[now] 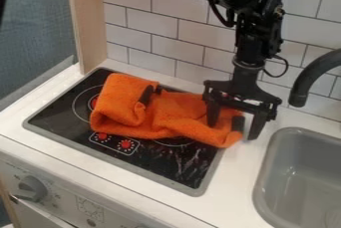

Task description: Fold the cloth from the right to the left

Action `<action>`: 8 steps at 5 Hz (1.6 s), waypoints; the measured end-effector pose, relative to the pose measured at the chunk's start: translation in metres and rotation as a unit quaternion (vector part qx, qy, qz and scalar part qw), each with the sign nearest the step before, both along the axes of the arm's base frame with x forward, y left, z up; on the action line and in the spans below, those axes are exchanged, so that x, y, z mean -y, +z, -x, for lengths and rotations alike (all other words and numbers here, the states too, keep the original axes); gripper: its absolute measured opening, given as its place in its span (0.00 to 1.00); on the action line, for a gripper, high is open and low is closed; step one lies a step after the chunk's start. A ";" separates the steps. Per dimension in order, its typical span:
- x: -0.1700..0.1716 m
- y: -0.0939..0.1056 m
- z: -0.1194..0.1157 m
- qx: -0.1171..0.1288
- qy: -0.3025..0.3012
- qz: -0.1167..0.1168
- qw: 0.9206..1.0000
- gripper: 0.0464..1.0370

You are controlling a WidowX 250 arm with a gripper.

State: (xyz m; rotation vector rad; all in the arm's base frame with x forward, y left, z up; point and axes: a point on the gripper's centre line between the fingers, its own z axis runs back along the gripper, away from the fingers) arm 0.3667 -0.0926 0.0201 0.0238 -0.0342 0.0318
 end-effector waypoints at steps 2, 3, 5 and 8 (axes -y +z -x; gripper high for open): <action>0.002 -0.003 0.001 0.002 0.002 -0.023 1.000 0.63; 0.007 -0.003 0.003 0.002 0.002 -0.025 1.000 0.34; 0.009 -0.003 0.001 0.006 0.004 -0.020 1.000 0.04; -0.002 0.020 0.012 0.028 0.018 -0.008 0.999 0.01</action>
